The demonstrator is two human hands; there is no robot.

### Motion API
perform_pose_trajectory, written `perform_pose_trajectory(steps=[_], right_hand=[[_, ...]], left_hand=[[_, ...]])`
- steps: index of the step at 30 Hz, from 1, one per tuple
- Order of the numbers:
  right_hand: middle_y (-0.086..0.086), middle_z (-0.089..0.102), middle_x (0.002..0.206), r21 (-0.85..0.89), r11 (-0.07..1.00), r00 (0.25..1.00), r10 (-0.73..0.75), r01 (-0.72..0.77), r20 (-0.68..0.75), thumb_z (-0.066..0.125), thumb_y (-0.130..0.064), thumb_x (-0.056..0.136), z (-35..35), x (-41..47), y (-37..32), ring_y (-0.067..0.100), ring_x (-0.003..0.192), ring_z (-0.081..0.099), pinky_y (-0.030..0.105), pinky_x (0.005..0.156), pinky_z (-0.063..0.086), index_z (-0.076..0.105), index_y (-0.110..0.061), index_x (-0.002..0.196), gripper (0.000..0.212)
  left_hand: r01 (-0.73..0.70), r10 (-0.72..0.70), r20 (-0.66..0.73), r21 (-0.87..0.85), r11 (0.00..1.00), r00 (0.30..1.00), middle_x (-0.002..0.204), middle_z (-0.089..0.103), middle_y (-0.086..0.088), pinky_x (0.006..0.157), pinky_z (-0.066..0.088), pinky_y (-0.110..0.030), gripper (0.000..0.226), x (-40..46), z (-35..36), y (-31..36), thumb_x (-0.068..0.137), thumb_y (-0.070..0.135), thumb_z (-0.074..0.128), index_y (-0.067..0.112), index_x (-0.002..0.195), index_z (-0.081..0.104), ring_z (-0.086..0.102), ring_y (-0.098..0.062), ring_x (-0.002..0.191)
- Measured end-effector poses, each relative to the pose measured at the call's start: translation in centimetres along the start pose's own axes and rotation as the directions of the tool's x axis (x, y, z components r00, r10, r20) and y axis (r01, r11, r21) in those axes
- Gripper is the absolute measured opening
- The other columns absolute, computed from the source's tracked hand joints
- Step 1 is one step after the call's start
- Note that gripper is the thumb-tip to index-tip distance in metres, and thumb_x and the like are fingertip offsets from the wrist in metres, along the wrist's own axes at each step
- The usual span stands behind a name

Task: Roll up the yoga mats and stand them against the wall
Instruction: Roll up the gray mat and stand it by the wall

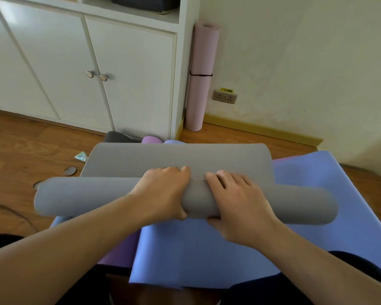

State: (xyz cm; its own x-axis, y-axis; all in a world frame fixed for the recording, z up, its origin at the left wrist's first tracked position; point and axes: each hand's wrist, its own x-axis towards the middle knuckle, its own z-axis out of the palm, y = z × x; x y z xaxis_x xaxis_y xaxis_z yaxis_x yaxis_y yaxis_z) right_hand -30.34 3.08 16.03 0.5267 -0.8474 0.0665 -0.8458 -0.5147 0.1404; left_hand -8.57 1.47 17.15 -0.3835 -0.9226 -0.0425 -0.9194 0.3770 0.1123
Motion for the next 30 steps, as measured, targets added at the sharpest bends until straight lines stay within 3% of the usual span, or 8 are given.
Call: perform_pose_trajectory(steps=[2,6,11,15,19,22,24,30], right_hand=[[0.002,0.064,0.117,-0.026,1.000,1.000,0.008,-0.008,0.006,0.091,-0.060,0.057,0.2,0.1,0.0,0.027,0.097,0.065,0.043,0.083,0.056,0.047,-0.019,0.137,0.100],[0.001,0.062,0.091,-0.050,0.999,0.999,-0.021,0.022,0.024,0.084,-0.045,0.062,0.4,0.3,-0.1,0.026,0.075,0.063,0.036,0.059,0.047,0.050,-0.019,0.117,0.070],[-0.002,0.062,0.085,0.011,1.000,0.995,-0.019,0.018,0.097,0.069,-0.046,0.069,-0.3,0.5,-0.4,0.026,0.071,0.063,0.032,0.054,0.038,0.046,-0.023,0.104,0.047],[-0.006,0.061,0.098,0.087,0.995,0.992,0.032,-0.043,0.121,0.068,-0.050,0.075,-0.4,0.5,-0.4,0.023,0.086,0.064,0.037,0.065,0.048,0.043,-0.028,0.112,0.051],[0.002,0.057,0.117,0.034,0.999,1.000,0.010,-0.010,-0.019,0.073,-0.051,0.071,-0.4,0.4,-0.2,0.025,0.103,0.057,0.039,0.092,0.051,0.051,-0.020,0.128,0.068],[0.005,0.057,0.127,-0.008,1.000,0.999,0.022,-0.022,0.023,0.083,-0.057,0.066,-0.4,0.5,0.0,0.027,0.110,0.058,0.042,0.099,0.051,0.046,-0.017,0.141,0.093],[0.004,0.058,0.122,-0.025,0.999,0.997,0.022,-0.020,0.076,0.086,-0.058,0.065,0.0,0.6,0.0,0.027,0.105,0.060,0.042,0.093,0.053,0.044,-0.018,0.140,0.095],[-0.002,0.063,0.095,-0.020,1.000,0.994,-0.009,0.012,0.113,0.072,-0.049,0.065,-0.6,0.6,-0.2,0.024,0.082,0.062,0.037,0.068,0.048,0.051,-0.022,0.109,0.056]], left_hand=[[0.016,-0.014,0.052,-0.050,0.999,0.999,0.095,0.062,0.008,0.071,0.056,-0.038,0.059,-0.1,-0.3,-0.4,0.065,0.059,0.076,0.028,0.108,0.048,0.064,-0.018,0.082],[-0.028,0.032,0.113,-0.035,0.999,0.993,0.096,0.061,0.009,0.068,0.050,-0.034,0.059,-0.6,0.3,0.4,0.069,0.059,0.076,0.028,0.108,0.044,0.061,-0.017,0.081],[-0.075,0.074,0.012,0.133,0.988,0.997,0.115,0.048,0.001,0.080,0.046,-0.035,0.064,-0.7,1.5,1.0,0.071,0.052,0.077,0.024,0.119,0.044,0.055,-0.022,0.101],[-0.077,0.083,-0.046,0.113,0.991,0.996,0.110,0.053,0.002,0.078,0.052,-0.037,0.057,-0.4,1.6,1.1,0.075,0.042,0.075,0.023,0.117,0.042,0.060,-0.023,0.098],[-0.005,0.003,-0.033,-0.046,0.999,0.999,0.102,0.060,0.007,0.072,0.056,-0.038,0.063,0.0,0.2,0.0,0.071,0.055,0.078,0.025,0.112,0.040,0.063,-0.020,0.087],[0.036,-0.033,0.032,-0.080,0.996,0.999,0.097,0.060,0.008,0.073,0.056,-0.039,0.066,-0.2,-0.1,-0.2,0.068,0.063,0.077,0.027,0.111,0.041,0.061,-0.017,0.083],[0.041,-0.034,0.080,-0.096,0.995,0.996,0.097,0.061,0.009,0.073,0.056,-0.040,0.067,-0.3,-0.1,-0.1,0.065,0.065,0.077,0.029,0.111,0.043,0.061,-0.017,0.083],[-0.065,0.064,0.084,0.018,0.998,0.994,0.109,0.052,0.006,0.080,0.050,-0.037,0.070,-0.7,1.0,0.5,0.066,0.060,0.078,0.028,0.117,0.042,0.058,-0.019,0.097]])
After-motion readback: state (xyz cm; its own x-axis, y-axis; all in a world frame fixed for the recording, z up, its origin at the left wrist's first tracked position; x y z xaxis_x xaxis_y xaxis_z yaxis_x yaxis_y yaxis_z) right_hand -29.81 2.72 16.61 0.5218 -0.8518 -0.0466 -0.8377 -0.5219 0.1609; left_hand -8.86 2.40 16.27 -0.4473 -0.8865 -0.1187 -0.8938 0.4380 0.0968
